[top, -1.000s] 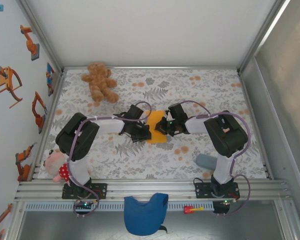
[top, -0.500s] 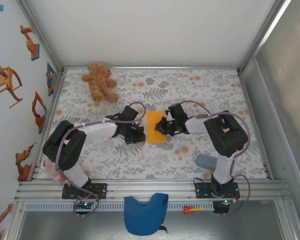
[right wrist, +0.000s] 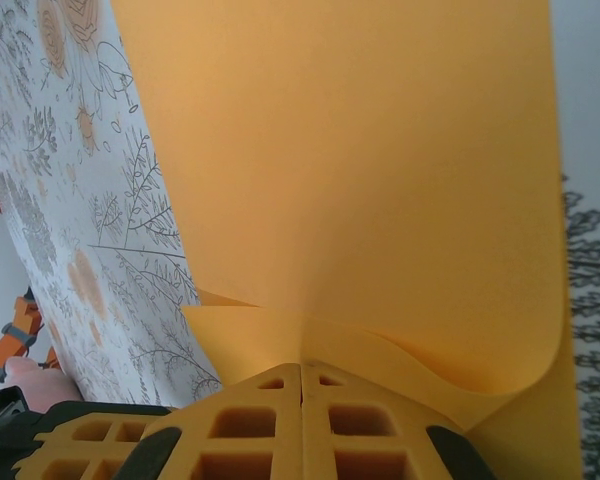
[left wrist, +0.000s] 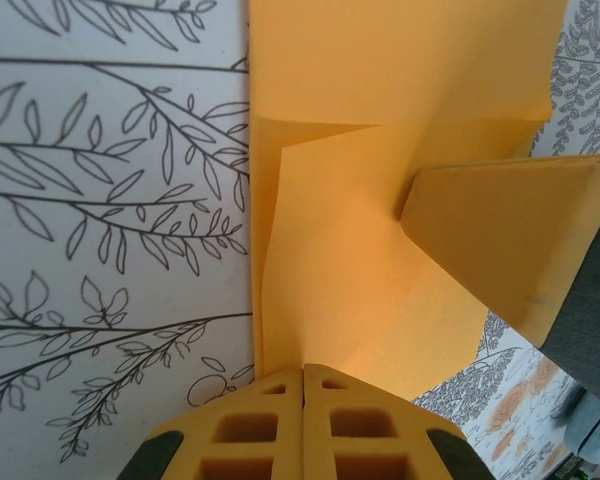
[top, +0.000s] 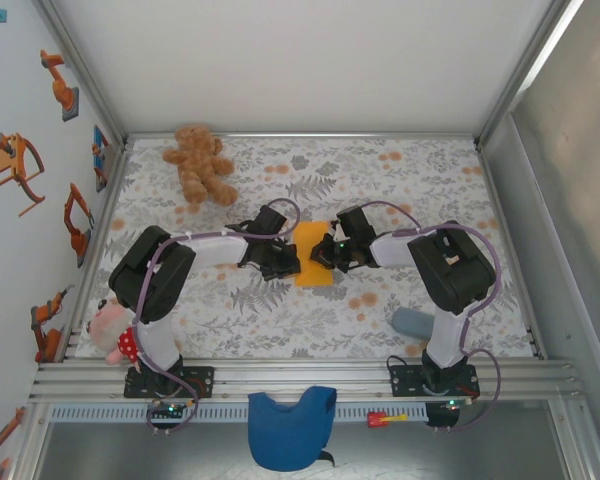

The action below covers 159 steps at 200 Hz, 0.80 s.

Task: Fold a paper plane with a square sheet of paper (pick it up from the middle)
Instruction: Perform the second fold on the square sheet of paper at the center of the table.

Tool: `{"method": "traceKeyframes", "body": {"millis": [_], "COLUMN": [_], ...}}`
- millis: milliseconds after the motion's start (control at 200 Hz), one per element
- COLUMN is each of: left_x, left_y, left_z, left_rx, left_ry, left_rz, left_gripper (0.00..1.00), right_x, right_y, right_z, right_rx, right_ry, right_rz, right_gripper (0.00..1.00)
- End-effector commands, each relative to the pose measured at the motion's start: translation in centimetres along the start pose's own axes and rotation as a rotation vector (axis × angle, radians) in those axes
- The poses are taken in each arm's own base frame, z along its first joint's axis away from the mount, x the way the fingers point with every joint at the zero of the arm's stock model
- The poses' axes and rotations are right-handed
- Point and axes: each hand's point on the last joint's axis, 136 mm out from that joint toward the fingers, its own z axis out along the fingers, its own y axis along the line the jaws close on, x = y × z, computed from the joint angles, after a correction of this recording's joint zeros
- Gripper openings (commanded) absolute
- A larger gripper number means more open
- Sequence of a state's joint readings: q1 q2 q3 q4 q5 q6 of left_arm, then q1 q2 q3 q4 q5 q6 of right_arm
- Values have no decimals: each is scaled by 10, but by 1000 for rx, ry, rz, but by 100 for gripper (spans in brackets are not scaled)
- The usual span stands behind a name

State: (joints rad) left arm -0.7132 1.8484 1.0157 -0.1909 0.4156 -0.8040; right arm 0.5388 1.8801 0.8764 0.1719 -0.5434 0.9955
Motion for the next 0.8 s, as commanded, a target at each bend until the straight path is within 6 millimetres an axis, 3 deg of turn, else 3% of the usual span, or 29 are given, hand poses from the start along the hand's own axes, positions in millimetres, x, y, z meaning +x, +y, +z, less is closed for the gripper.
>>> {"method": "traceKeyframes", "body": {"millis": [0, 270, 391, 611, 791], "left_x": [7, 20, 20, 21, 23], "left_y": [10, 37, 38, 40, 45], "left_z": [7, 12, 12, 13, 12], "left_rx": [-42, -134, -140, -151, -167], "left_ry": [38, 80, 79, 88, 95], "left_rz": [-37, -71, -70, -77, -85], "left_gripper": [0, 0, 0, 0, 0], "right_x": [10, -11, -5, 18, 17], "right_y": [-46, 10, 9, 9, -3], "right_z": [7, -15, -18, -1, 6], "right_rx": [161, 74, 100, 90, 125], "right_ry": [24, -34, -34, 19, 20], "right_rz": [51, -122, -158, -194, -181], "right_gripper": [0, 0, 0, 0, 0]}}
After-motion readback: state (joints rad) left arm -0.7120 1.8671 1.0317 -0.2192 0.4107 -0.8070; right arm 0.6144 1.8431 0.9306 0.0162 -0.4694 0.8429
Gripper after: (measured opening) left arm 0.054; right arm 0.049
